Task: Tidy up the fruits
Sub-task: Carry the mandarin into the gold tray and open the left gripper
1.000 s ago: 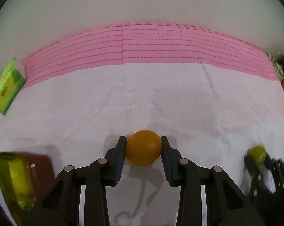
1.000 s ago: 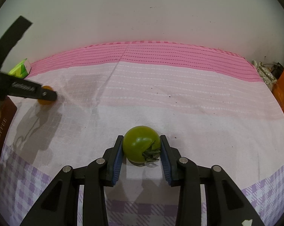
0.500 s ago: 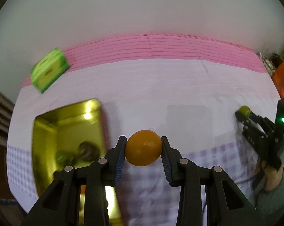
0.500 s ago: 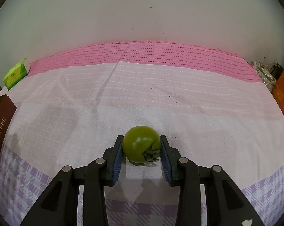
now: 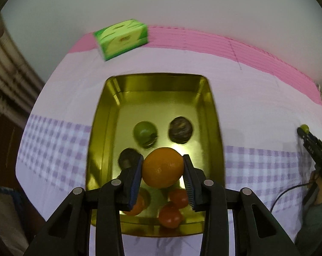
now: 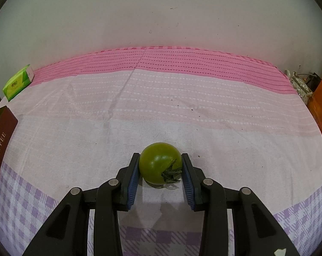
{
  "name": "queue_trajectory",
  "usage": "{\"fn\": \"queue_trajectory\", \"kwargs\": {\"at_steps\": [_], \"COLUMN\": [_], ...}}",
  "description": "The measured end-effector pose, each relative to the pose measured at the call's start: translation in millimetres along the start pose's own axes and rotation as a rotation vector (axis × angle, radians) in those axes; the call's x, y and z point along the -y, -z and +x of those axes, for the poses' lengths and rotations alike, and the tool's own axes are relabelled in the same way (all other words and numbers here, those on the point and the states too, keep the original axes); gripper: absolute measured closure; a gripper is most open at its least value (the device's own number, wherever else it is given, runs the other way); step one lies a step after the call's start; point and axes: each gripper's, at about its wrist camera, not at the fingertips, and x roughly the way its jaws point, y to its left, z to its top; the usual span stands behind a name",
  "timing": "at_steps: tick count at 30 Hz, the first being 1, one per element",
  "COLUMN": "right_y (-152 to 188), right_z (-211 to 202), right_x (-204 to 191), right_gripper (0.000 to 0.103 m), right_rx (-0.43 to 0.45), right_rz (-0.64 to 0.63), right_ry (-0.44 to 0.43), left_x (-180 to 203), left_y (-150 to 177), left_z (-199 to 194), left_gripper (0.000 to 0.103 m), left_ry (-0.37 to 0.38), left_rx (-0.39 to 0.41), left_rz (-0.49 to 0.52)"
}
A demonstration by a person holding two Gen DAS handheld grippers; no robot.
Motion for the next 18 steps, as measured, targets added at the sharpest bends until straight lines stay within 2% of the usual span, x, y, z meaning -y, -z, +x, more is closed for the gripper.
{"fn": "queue_trajectory", "kwargs": {"at_steps": [7, 18], "right_y": [-0.1, -0.1], "right_z": [-0.1, -0.2], "right_x": [0.1, 0.2], "right_gripper": [0.068, 0.068], "right_rx": [0.0, 0.0], "right_rz": [0.0, 0.0], "right_ry": [0.0, 0.0], "left_x": [-28.1, -27.7], "left_y": [6.2, 27.2], "left_z": [6.7, 33.6], "left_gripper": [0.065, 0.065], "left_ry": [-0.009, 0.04], "left_rx": [-0.024, -0.121], "left_rz": [-0.071, -0.081]}}
